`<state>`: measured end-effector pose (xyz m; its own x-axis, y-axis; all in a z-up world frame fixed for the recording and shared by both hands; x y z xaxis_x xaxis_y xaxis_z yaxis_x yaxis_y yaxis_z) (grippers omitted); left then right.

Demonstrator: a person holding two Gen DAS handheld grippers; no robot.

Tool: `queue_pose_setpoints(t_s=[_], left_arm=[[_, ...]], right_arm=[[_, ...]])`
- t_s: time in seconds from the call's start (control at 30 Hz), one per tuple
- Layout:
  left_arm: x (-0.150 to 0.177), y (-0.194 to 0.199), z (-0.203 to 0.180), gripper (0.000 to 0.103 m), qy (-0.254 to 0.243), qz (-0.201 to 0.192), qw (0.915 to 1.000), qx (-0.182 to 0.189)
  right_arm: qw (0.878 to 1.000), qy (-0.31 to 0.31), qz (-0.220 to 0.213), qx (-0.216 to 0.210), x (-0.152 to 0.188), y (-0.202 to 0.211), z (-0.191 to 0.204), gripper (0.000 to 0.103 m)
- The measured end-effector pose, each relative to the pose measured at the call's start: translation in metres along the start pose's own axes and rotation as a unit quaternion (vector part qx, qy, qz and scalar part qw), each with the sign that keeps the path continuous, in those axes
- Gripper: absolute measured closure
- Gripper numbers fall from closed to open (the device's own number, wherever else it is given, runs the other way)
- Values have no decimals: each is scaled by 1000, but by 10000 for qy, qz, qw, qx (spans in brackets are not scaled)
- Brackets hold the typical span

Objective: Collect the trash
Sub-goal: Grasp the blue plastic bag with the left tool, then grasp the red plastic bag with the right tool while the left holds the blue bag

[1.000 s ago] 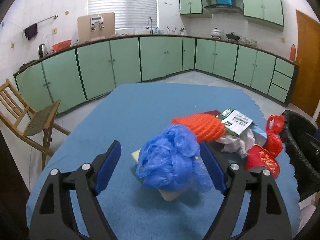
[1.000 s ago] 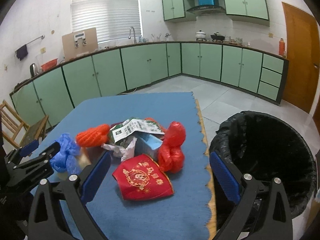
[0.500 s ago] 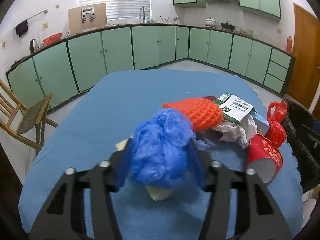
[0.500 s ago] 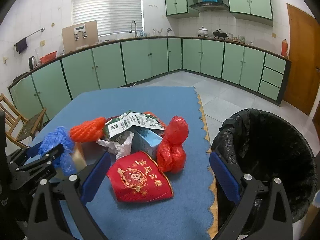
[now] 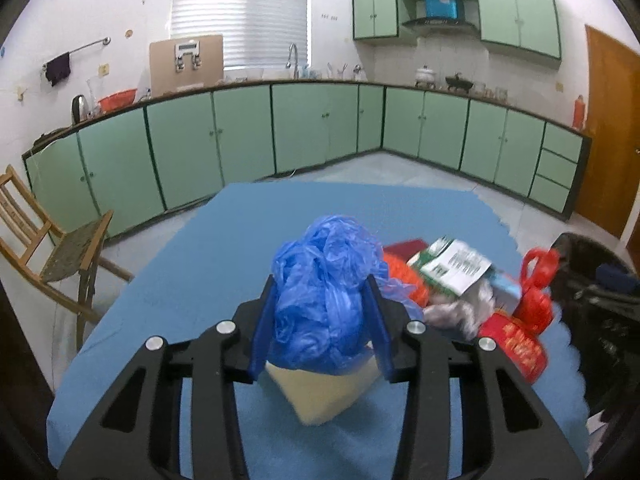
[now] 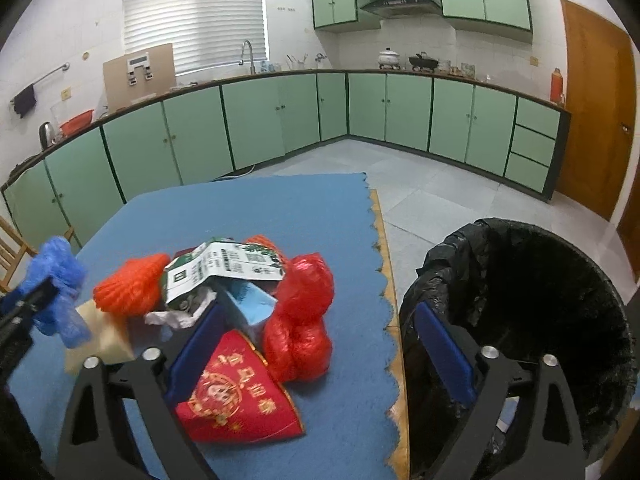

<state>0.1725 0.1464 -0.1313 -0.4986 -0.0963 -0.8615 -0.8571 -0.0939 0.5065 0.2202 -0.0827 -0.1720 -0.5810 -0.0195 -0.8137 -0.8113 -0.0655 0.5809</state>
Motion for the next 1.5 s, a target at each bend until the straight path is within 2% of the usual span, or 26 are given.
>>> queue_pose_setpoints(t_s=[0.1, 0.17, 0.3, 0.4, 0.47, 0.57, 0.63, 0.93, 1.5], left_arm=[[-9, 2, -9, 63, -27, -142, 9998, 97], [-12, -2, -15, 63, -26, -133, 9997, 179], [-13, -12, -27, 63, -35, -69, 9995, 291], [-12, -14, -36, 63, -97, -49, 9994, 343], [-12, -17, -40, 63, -122, -12, 9992, 374], [-10, -20, -44, 63, -147, 23, 9991, 386], [-8, -21, -45, 63, -146, 44, 9991, 396], [-7, -13, -47, 63, -182, 52, 9986, 487], [-29, 28, -69, 63, -247, -257, 9961, 810]], right_arm=[[10000, 11, 44, -14, -1, -8, -1, 17], [9999, 49, 88, -32, -1, -13, -1, 25], [9998, 65, 201, -67, -1, -26, -2, 33], [9993, 63, 325, -161, 0, -35, -2, 48], [9988, 51, 411, -247, 2, -39, -2, 69], [9981, 52, 446, -424, 2, -41, 0, 84], [9974, 59, 433, -578, 1, -37, 3, 88], [9985, 14, 132, -533, -10, 0, -6, 90], [9967, -46, -562, -575, -50, 75, -17, 90]])
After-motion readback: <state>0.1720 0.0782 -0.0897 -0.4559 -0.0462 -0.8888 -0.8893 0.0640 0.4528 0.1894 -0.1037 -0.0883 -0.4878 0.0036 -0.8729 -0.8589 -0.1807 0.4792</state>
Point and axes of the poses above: each gripper's, at about its wrist camera, not at the fingertips, and y roughly against the way its jaws point, z to its left, x to its underside, the point moved 8 cm from there along -y, roughly the way its jaws point, and after that the axes turned 3 degrees about y, right-handed, at the moved point
